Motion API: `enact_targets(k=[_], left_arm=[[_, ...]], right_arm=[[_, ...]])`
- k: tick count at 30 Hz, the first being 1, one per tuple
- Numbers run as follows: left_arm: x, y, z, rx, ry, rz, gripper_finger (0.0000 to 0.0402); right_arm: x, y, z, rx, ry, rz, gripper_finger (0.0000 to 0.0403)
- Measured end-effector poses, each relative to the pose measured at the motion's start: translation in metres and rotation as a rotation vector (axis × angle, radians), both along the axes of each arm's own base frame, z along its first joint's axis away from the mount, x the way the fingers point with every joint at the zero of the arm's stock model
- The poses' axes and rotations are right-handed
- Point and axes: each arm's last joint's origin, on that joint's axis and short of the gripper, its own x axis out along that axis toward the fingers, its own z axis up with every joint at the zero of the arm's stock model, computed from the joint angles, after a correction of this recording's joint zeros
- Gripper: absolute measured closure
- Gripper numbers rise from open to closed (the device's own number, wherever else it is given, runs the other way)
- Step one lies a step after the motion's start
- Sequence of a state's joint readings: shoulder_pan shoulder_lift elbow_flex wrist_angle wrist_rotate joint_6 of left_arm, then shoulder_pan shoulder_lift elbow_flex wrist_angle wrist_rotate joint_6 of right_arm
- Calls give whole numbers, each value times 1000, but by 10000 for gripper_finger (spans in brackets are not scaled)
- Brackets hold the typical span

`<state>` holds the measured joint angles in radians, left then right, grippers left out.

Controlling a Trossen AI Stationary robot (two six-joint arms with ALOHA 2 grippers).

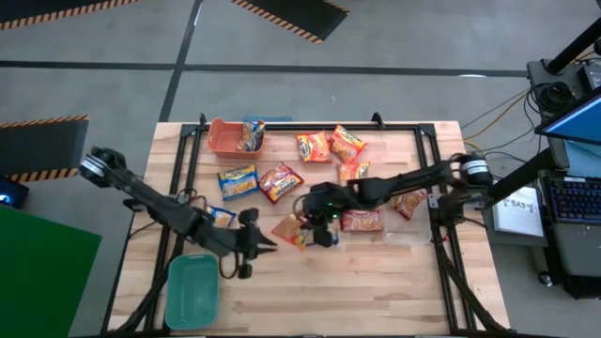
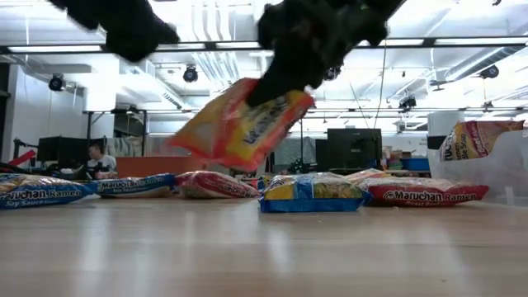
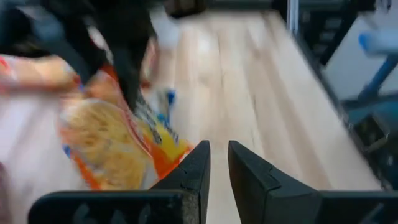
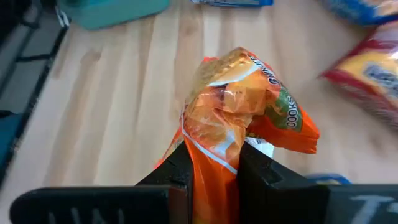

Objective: Sort Maruchan noodles
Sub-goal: Put the orange noodle pack into the green bin

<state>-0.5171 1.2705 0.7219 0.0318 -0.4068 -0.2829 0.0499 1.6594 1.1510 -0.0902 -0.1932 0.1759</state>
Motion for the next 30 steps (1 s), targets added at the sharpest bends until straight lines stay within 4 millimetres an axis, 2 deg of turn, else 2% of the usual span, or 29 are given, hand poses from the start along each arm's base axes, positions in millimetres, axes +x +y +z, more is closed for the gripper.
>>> enact_targets(k=[4, 9, 12, 16, 24, 30], left_arm=[[-6, 9, 20, 62, -115, 92, 361], [-8, 17, 33, 117, -194, 164, 356], [-6, 22, 37, 102, -226, 190, 337], [-1, 26, 39, 85, -257, 217, 291], [27, 36, 25, 99, -304, 290, 180], [52, 49, 2, 87, -282, 290, 134]], right_arm=[[-24, 4, 7, -82, -83, -29, 339], [-54, 7, 5, -140, -250, -46, 340], [-70, 5, 1, -170, -370, -44, 340], [-86, 4, -7, -235, -462, -22, 340], [-92, 2, -17, -357, -466, 22, 340], [-92, 4, -20, -371, -461, 35, 340]])
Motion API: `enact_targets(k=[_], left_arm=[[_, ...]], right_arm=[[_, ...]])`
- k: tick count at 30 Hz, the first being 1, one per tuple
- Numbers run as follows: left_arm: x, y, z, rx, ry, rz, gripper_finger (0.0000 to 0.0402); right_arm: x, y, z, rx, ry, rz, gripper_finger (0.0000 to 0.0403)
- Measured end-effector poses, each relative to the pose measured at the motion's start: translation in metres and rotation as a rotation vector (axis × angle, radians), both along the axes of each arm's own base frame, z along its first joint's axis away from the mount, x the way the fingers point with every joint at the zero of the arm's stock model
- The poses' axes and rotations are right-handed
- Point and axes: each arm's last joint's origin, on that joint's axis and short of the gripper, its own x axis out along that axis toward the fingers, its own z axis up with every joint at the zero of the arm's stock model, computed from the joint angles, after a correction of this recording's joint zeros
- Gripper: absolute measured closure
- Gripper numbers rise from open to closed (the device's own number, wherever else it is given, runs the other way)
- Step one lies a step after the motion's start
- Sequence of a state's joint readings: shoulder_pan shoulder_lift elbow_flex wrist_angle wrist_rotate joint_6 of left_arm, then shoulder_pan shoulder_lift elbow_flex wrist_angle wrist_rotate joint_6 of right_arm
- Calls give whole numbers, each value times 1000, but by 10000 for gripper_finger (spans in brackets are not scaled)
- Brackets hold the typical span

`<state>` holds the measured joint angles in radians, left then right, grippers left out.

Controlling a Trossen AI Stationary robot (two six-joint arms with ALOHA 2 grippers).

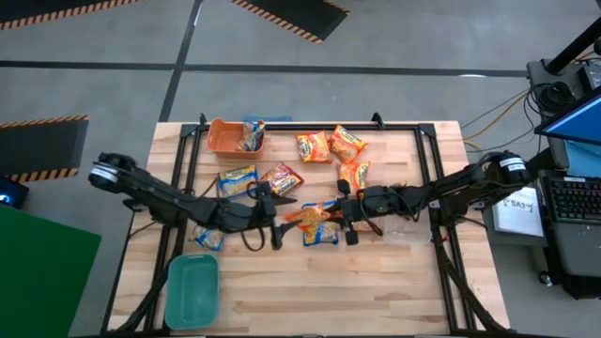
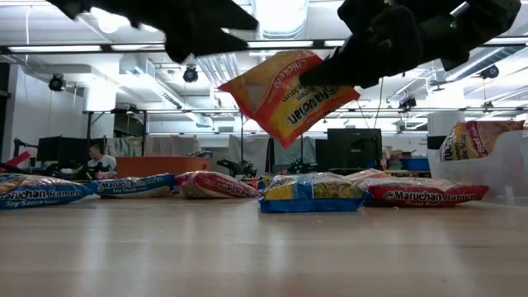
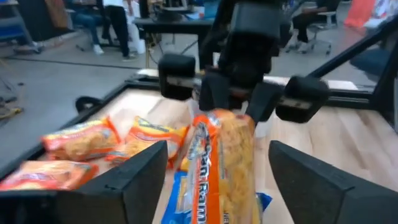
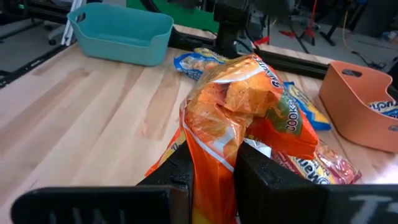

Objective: Sort Maruchan noodles
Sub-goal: Put the orange noodle pack into the green bin

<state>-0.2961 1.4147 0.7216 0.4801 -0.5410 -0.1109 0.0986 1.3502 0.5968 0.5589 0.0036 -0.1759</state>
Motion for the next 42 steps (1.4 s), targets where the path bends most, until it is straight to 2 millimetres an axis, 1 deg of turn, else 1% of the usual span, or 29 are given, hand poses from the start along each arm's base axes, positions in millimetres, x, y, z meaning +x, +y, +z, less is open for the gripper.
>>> enact_targets(k=[3, 7, 12, 18, 23, 30, 32, 37, 42], left_arm=[[11, 5, -11, -28, -1, -41, 128], [22, 14, -27, -51, 17, -37, 127], [29, 18, -39, -84, 28, -69, 127], [34, 17, -48, -102, 32, -96, 138], [35, 17, -48, -111, 28, -102, 174], [34, 17, -48, -107, 30, -101, 250], [34, 17, -48, -99, 31, -103, 272], [34, 17, -49, -94, 34, -105, 318], [34, 16, -49, -92, 34, -106, 341]], right_arm=[[0, 0, -1, 0, 2, 0, 340], [0, 0, -1, 1, 2, -1, 340], [0, 0, -1, 2, 3, -1, 340], [0, 0, -1, 2, 5, 0, 339], [0, 0, -1, 1, 5, 2, 339], [0, 0, -1, 7, 9, 0, 339], [0, 0, -1, 10, 9, -2, 333], [0, 0, -1, 38, 11, -11, 295], [-1, 0, 3, 64, 0, -18, 245]])
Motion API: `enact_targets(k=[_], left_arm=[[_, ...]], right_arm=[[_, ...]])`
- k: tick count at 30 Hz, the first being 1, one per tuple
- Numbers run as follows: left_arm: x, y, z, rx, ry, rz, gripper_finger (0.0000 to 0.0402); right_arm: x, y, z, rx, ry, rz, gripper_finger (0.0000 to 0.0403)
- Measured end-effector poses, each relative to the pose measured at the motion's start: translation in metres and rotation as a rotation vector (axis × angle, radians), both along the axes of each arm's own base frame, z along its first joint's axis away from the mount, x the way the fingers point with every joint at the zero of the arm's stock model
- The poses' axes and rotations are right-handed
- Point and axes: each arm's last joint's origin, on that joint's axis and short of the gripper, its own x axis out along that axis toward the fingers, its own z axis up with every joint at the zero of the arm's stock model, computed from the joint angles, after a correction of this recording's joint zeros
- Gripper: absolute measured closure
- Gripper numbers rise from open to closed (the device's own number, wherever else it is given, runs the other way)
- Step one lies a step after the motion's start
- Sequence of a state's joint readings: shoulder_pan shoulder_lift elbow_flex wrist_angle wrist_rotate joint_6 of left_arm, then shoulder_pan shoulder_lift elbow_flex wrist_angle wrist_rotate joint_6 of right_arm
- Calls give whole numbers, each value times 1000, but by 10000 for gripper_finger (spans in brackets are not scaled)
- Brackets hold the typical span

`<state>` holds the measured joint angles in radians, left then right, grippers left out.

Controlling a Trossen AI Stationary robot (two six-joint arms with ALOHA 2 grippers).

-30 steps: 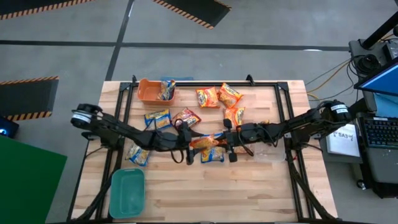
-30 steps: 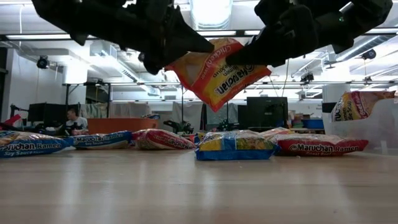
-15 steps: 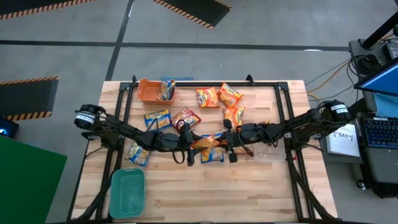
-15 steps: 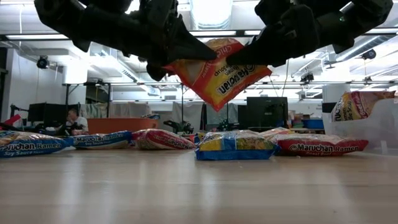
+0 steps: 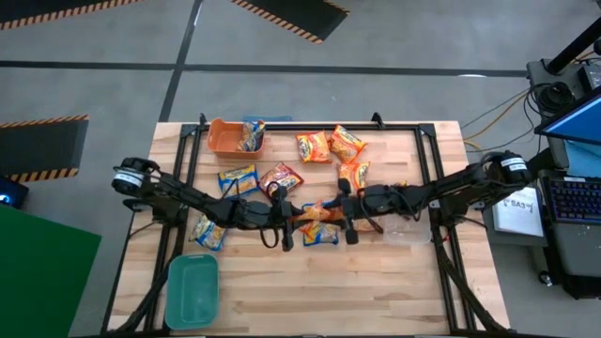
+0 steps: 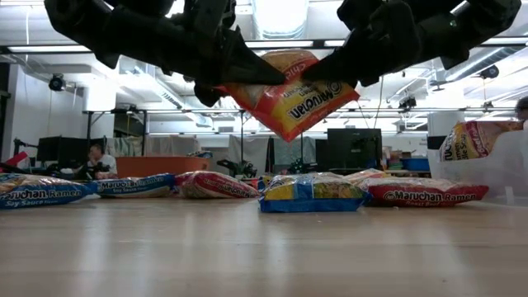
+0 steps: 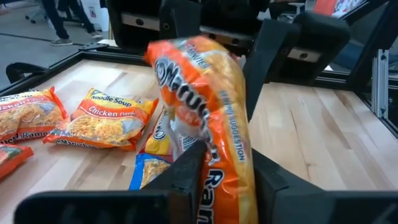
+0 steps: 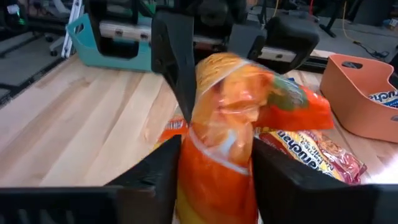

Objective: Sort Maruchan noodles
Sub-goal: Put the orange noodle pack into the green bin

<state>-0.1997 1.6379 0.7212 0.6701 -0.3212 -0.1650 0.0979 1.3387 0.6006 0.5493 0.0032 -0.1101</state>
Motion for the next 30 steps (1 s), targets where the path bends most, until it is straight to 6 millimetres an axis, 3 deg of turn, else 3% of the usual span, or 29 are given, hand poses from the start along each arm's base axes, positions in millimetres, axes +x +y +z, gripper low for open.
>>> enact_targets(k=[7, 16, 24, 30], left_arm=[[2, -5, 4, 42, 28, -23, 353], [11, -17, 37, 108, 193, -63, 354], [13, -39, 83, 181, 397, -126, 355], [4, -54, 127, 186, 508, -159, 355]], right_arm=[[-7, -1, 22, 24, 60, -9, 183], [-26, -3, 62, 23, 96, -10, 154], [-49, -5, 86, 30, 5, -8, 162], [-55, -5, 91, 29, -20, -7, 161]])
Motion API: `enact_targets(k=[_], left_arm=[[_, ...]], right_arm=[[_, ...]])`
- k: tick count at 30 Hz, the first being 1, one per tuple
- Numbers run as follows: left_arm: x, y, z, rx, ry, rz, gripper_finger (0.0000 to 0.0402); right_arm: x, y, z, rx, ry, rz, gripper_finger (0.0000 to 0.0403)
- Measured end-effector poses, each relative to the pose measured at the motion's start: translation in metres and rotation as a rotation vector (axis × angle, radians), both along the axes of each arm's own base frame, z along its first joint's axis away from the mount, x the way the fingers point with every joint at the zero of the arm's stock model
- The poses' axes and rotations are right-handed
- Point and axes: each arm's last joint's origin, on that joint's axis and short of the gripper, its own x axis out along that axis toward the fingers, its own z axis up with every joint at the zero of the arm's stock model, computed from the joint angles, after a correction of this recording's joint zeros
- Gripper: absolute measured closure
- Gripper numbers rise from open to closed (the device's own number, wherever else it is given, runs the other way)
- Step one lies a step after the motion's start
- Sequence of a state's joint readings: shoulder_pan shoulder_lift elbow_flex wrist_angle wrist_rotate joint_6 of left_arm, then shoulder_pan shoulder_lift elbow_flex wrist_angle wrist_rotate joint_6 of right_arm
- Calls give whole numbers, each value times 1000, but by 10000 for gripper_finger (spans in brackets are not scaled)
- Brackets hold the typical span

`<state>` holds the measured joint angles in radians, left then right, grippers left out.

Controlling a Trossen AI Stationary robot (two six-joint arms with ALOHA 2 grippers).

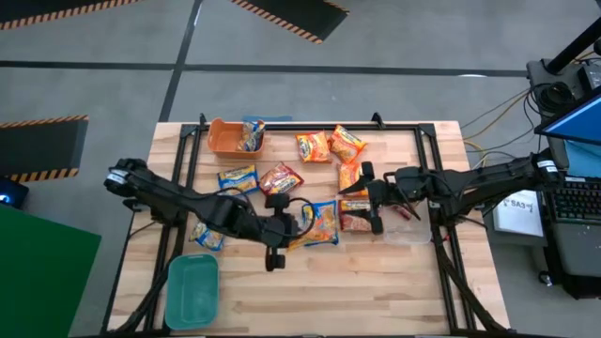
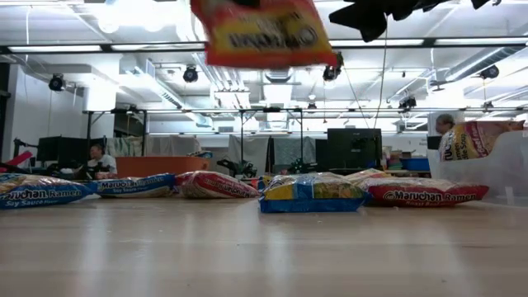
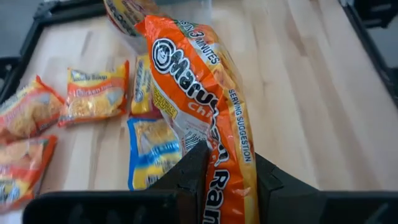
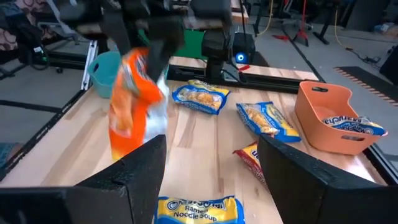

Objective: Sort Maruchan noodles
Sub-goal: Put the orange noodle pack into the green bin

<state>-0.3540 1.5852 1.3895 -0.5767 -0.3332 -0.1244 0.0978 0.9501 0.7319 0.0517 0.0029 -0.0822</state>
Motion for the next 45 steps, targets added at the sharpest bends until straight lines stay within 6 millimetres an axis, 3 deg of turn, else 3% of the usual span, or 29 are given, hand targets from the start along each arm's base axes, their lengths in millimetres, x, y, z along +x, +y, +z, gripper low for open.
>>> enact_targets(k=[8, 17, 23, 31, 37, 45], left_arm=[[-31, -20, 47, -86, 125, 96, 355], [-89, -36, 53, -214, 431, 463, 355], [-113, -58, 41, -286, 552, 579, 355], [-147, -88, 5, -206, 754, 507, 355], [-164, -96, -13, -291, 889, 737, 355], [-165, -96, -22, -434, 802, 1170, 355]], right_arm=[[3, 0, -4, -10, 18, 2, 165], [4, 0, -4, 2, 19, -1, 161], [4, 0, -4, 3, 19, -1, 163], [5, 1, -6, 12, 23, -2, 159], [10, 1, -10, 10, 32, -1, 162], [22, 2, -19, -1, 41, 1, 158]])
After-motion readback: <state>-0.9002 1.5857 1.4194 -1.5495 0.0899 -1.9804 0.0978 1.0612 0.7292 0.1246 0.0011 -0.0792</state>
